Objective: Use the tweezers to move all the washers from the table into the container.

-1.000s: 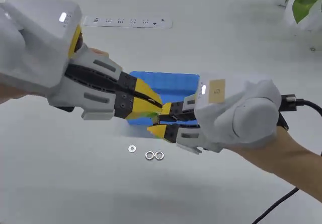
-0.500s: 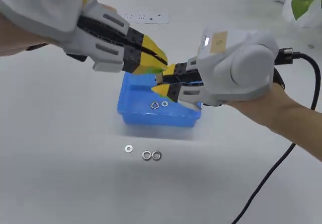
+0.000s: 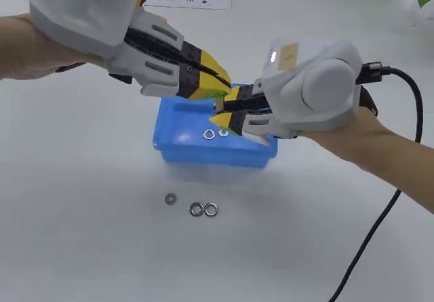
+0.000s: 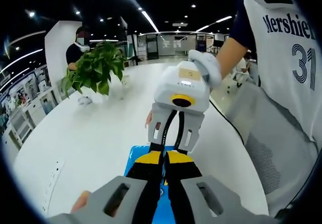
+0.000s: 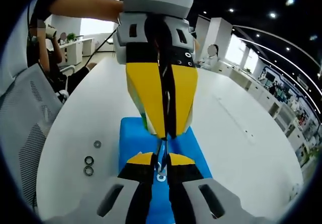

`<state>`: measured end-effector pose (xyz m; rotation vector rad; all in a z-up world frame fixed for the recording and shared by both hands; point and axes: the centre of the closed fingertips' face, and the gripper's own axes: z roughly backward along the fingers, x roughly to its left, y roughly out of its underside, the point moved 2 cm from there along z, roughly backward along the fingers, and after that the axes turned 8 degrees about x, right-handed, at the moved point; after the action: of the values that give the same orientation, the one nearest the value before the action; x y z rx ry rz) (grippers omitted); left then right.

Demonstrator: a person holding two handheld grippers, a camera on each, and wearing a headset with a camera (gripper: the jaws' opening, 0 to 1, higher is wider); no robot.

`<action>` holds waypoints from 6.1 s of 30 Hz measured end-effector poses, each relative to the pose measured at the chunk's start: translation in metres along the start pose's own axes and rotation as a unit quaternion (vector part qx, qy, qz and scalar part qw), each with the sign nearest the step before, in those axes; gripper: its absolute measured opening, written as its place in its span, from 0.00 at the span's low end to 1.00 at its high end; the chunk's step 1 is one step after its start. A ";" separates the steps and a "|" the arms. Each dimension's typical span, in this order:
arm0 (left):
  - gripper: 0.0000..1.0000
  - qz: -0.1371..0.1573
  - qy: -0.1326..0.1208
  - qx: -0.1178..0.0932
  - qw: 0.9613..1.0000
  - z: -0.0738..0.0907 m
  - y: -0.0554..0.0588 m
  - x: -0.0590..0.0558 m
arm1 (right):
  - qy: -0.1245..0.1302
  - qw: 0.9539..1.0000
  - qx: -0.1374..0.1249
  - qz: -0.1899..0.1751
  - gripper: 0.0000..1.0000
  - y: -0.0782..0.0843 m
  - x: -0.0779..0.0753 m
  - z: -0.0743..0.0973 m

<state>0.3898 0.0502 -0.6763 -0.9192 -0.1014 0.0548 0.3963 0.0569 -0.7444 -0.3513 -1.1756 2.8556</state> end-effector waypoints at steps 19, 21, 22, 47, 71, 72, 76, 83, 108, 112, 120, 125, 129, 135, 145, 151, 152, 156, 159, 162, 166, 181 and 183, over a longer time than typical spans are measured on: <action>0.05 0.035 0.008 0.002 0.999 -0.017 0.018 0.005 | -0.010 1.000 0.019 -0.016 0.11 0.019 0.006 -0.015; 0.05 0.037 0.008 0.001 0.999 -0.017 0.019 0.003 | -0.011 1.000 0.019 -0.021 0.12 0.020 0.007 -0.014; 0.05 0.039 0.007 0.001 0.999 -0.017 0.019 0.003 | -0.011 1.000 0.019 -0.023 0.12 0.019 0.007 -0.014; 0.05 -0.023 -0.010 -0.015 1.000 0.037 -0.042 -0.055 | -0.002 0.998 -0.054 0.014 0.12 -0.038 0.041 0.049; 0.05 0.009 0.004 -0.018 1.000 0.024 -0.029 -0.136 | -0.060 0.997 -0.036 0.039 0.11 -0.021 0.131 0.051; 0.05 0.014 0.004 -0.018 1.000 0.023 -0.028 -0.137 | -0.061 0.997 -0.035 0.039 0.11 -0.020 0.132 0.051; 0.05 0.021 0.002 -0.020 1.000 0.022 -0.023 -0.140 | -0.064 0.997 -0.033 0.033 0.11 -0.016 0.134 0.049; 0.05 0.023 -0.004 -0.020 1.000 0.011 -0.012 -0.137 | -0.066 0.997 -0.020 0.027 0.11 -0.002 0.132 0.040; 0.05 0.037 -0.002 -0.009 0.999 0.000 0.013 -0.120 | -0.080 0.997 -0.009 -0.008 0.11 0.011 0.121 0.014; 0.05 0.038 -0.002 -0.007 0.999 -0.002 0.016 -0.120 | -0.084 0.996 -0.008 -0.009 0.11 0.013 0.122 0.011; 0.05 0.041 0.000 -0.007 0.999 -0.005 0.020 -0.119 | -0.088 0.996 -0.010 -0.014 0.11 0.017 0.124 0.007; 0.05 0.043 0.007 -0.010 0.999 -0.007 0.018 -0.119 | -0.090 0.996 -0.010 -0.011 0.11 0.018 0.124 0.007; 0.05 0.044 0.010 -0.012 0.999 -0.009 0.016 -0.120 | -0.090 0.996 -0.010 -0.013 0.10 0.018 0.125 0.007; 0.05 0.047 0.014 -0.007 0.999 -0.008 0.016 -0.122 | -0.088 0.996 -0.006 -0.014 0.10 0.018 0.127 0.008; 0.05 0.043 -0.011 -0.018 0.999 0.013 -0.001 -0.116 | -0.070 0.997 -0.026 -0.007 0.10 -0.006 0.116 0.021; 0.05 0.032 -0.012 -0.018 0.999 0.025 -0.013 -0.112 | -0.059 0.998 -0.033 0.006 0.10 -0.020 0.110 0.030; 0.05 0.029 -0.012 -0.018 0.999 0.026 -0.015 -0.111 | -0.057 0.998 -0.034 0.008 0.10 -0.022 0.109 0.031; 0.05 0.021 -0.016 -0.016 1.000 0.034 -0.023 -0.105 | -0.046 0.998 -0.035 0.017 0.10 -0.030 0.101 0.036; 0.05 0.011 -0.021 -0.015 1.000 0.040 -0.030 -0.099 | -0.035 0.998 -0.039 0.020 0.10 -0.036 0.094 0.040; 0.05 0.001 -0.024 -0.017 1.000 0.043 -0.035 -0.093 | -0.020 0.999 -0.043 0.024 0.10 -0.042 0.081 0.045; 0.05 -0.010 -0.027 -0.014 0.999 0.046 -0.041 -0.081 | -0.009 0.999 -0.047 0.025 0.10 -0.047 0.069 0.046; 0.05 -0.026 -0.023 -0.006 0.999 0.027 -0.028 -0.027 | 0.017 0.999 -0.029 0.015 0.10 -0.030 0.015 0.023; 0.05 -0.020 -0.020 -0.005 1.000 0.023 -0.022 -0.021 | 0.013 1.000 -0.025 0.010 0.10 -0.025 0.012 0.016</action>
<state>0.3662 0.0529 -0.6468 -0.9251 -0.1562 0.0358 0.3798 0.0647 -0.7182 -0.4033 -1.2471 2.8346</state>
